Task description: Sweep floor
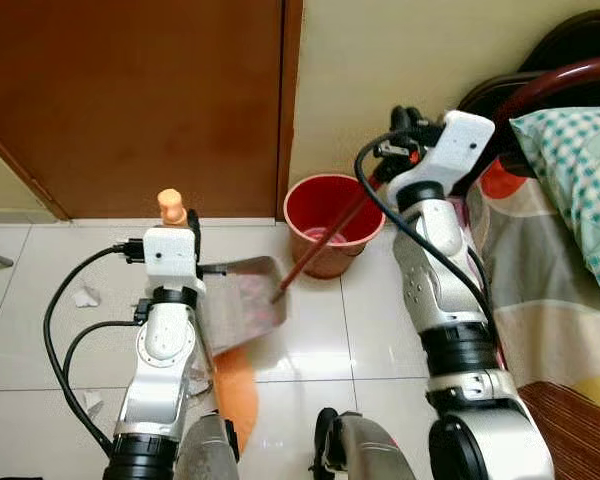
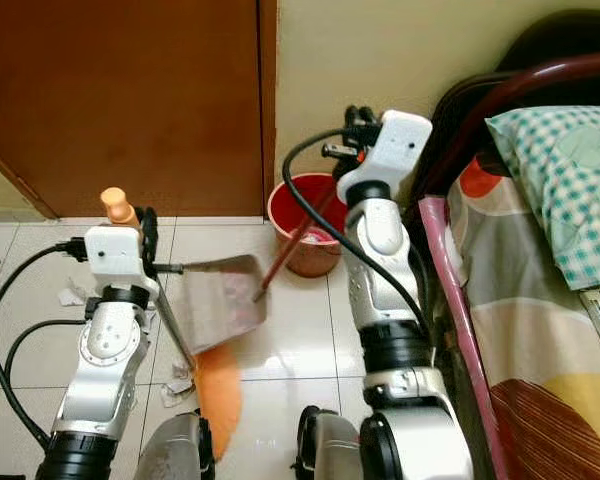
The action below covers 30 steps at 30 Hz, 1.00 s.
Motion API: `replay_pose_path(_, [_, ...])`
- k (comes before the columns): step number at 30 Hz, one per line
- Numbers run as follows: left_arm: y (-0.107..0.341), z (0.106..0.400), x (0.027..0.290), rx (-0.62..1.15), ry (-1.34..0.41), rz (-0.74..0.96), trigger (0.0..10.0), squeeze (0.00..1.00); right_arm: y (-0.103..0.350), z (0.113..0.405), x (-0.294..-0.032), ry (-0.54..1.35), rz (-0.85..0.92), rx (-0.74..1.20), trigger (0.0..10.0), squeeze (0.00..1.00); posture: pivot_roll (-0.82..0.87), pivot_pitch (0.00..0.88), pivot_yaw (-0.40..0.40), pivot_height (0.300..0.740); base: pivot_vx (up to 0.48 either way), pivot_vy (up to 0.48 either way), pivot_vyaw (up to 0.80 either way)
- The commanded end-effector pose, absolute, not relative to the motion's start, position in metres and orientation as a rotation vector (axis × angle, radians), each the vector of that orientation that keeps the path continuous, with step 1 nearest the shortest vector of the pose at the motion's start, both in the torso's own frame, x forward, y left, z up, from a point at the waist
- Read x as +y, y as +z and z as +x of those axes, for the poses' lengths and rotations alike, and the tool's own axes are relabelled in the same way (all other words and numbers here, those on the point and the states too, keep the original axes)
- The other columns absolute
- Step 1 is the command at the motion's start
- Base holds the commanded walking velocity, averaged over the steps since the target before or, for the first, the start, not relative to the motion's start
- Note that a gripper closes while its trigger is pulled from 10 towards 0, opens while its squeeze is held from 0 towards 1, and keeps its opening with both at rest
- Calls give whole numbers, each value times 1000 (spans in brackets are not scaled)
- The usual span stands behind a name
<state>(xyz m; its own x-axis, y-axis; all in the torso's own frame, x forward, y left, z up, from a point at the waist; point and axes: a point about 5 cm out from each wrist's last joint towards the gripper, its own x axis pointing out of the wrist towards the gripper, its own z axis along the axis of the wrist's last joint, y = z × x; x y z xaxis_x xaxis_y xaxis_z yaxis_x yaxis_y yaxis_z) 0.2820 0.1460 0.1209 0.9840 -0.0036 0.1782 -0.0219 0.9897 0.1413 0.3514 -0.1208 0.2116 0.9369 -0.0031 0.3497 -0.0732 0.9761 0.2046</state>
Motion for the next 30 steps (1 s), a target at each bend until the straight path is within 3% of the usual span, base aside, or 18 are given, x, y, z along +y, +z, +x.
replay_pose_path(1, [107,278,142,-110,-20,145,10000,0,205,347,-127,7,217,-353,10000,0,45,115,-44,740,0,0,0])
replay_pose_path(9, [92,272,135,-40,-31,170,10000,0,143,326,-156,-76,95,-196,10000,0,61,29,-33,740,0,0,0])
replay_pose_path(13, [113,275,130,-131,-58,215,10000,0,96,310,-176,-168,78,-24,10000,0,64,17,-29,740,0,0,0])
replay_pose_path(19, [143,277,135,-265,-75,325,10000,0,88,305,-181,-176,60,5,10000,0,36,19,-1,740,0,0,0])
replay_pose_path(30, [157,266,151,-285,-49,323,10000,0,84,306,-182,-174,34,10,10000,0,40,28,-16,740,0,0,0])
